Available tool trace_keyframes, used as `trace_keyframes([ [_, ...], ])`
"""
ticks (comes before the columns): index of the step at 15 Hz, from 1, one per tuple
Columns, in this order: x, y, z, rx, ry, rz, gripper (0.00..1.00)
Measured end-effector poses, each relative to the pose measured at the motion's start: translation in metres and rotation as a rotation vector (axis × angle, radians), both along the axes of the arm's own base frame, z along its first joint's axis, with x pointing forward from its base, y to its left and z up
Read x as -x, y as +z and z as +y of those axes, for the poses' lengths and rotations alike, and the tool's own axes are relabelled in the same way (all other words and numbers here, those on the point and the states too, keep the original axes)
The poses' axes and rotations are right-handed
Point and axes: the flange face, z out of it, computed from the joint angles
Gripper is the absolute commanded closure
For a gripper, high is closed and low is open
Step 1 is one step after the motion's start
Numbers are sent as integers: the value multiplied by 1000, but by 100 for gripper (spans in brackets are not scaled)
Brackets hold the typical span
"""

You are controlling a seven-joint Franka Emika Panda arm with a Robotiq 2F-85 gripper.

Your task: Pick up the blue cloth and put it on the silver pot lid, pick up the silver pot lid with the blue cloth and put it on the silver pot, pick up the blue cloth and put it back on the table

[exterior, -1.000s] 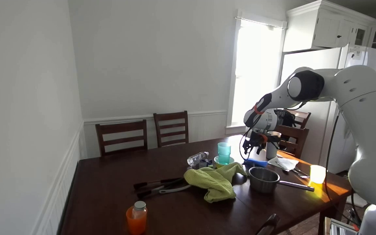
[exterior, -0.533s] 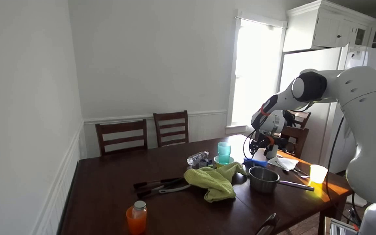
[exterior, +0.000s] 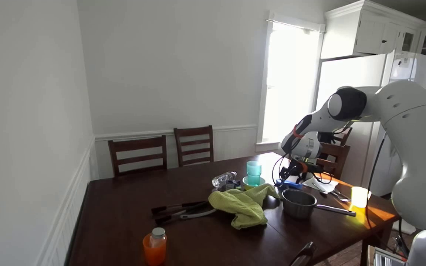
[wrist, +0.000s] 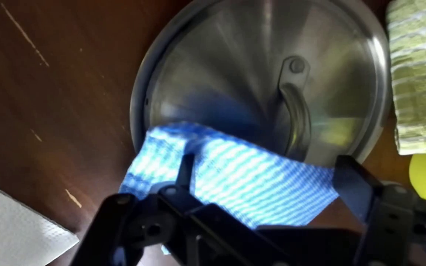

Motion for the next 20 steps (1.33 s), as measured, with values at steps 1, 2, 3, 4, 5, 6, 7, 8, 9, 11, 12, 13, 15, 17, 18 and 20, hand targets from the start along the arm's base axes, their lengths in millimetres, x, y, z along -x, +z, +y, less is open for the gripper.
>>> trace_keyframes([
  [1, 0, -2, 1, -3, 1, 1, 43],
  [2, -1, -4, 2, -6, 2, 2, 51],
  [3, -1, -5, 3, -8, 3, 2, 58],
  [4, -1, -6, 3, -10, 3, 3, 64],
  [5, -2, -6, 3, -11, 4, 3, 72],
  [6, -2, -7, 4, -13, 4, 4, 78],
  [7, -2, -7, 4, -16, 5, 4, 84],
  [8, -2, -7, 5, -18, 7, 4, 92],
  [9, -3, -7, 6, -21, 8, 5, 98],
  [11, -4, -7, 6, -24, 10, 4, 99],
  [12, -4, -7, 6, -24, 10, 4, 96],
  [13, -4, -7, 6, -24, 10, 4, 96],
  [15, -4, -5, 6, -21, 11, 3, 96],
  [17, -4, 3, 5, -13, 12, -2, 96],
  [18, -4, 10, 4, -6, 14, -7, 96],
  [20, -3, 32, 6, 9, 23, -16, 96],
])
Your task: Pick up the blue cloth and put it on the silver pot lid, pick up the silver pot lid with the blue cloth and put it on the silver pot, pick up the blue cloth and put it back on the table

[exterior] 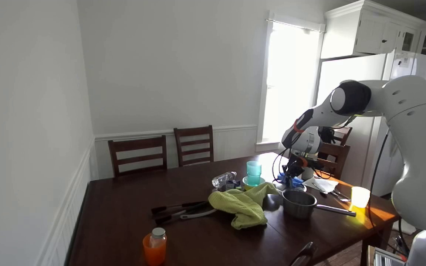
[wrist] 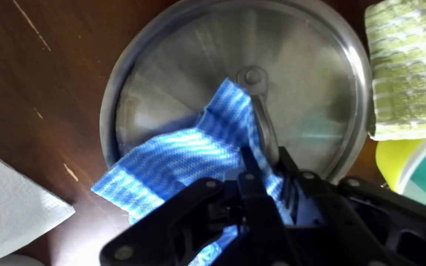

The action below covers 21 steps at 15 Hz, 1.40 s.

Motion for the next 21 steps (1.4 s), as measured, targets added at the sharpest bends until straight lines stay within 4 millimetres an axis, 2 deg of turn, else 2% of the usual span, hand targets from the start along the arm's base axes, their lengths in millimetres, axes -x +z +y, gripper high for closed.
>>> trace_keyframes([
  [6, 17, 76, 26, 26, 66, -16, 96],
  [8, 27, 95, 40, 33, 100, -18, 96],
  [11, 43, 112, 66, 18, 160, -5, 96],
  [15, 61, 114, 104, -15, 242, 22, 96],
  [21, 71, 83, 140, -50, 333, 43, 96],
])
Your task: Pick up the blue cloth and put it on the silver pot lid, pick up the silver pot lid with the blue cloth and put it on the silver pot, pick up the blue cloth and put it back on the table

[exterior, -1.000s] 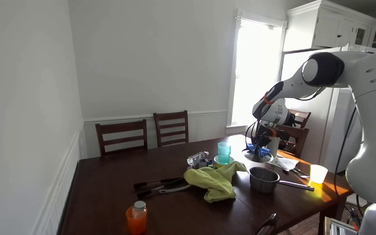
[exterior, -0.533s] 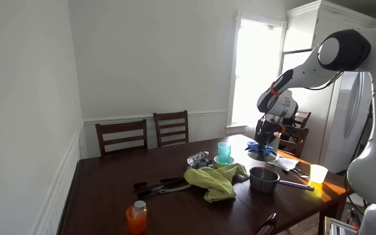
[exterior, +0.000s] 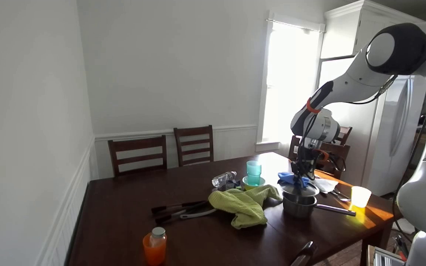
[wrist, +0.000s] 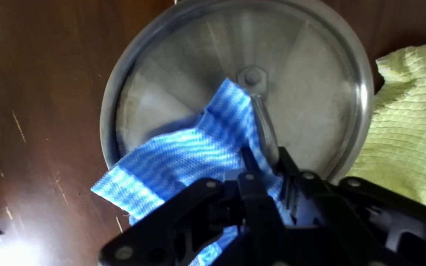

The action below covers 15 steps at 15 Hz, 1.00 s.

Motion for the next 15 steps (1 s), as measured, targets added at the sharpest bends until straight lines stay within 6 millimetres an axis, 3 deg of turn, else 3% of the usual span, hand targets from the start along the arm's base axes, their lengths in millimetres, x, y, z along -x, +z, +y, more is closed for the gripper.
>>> trace_keyframes([
  [10, 5, -36, 6, -8, 49, 5, 96],
  [15, 6, -40, 5, -1, 53, 7, 96],
])
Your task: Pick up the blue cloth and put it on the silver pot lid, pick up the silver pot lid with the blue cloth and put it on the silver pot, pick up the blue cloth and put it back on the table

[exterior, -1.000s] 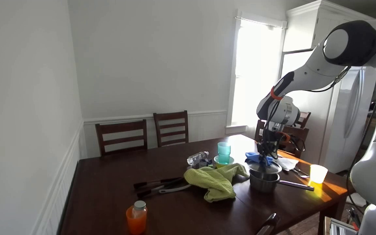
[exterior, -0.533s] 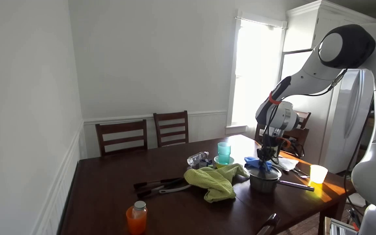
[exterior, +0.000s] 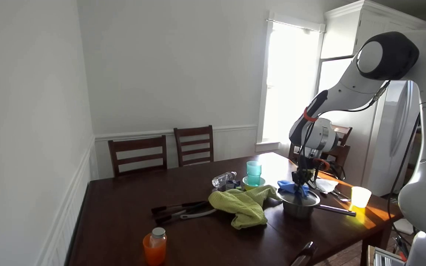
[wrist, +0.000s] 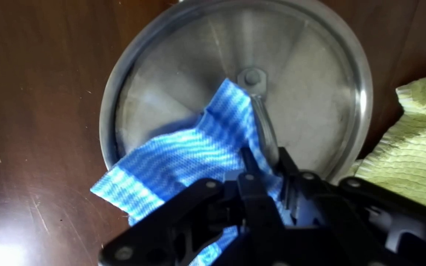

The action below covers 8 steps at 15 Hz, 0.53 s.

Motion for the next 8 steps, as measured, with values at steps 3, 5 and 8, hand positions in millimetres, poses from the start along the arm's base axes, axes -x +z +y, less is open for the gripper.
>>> trace_keyframes([
  [3, 1, 0, -1, 1, -2, 1, 96],
  [5, 3, -1, -2, 1, -6, 2, 96],
  [8, 6, -1, -5, 3, -13, 4, 90],
])
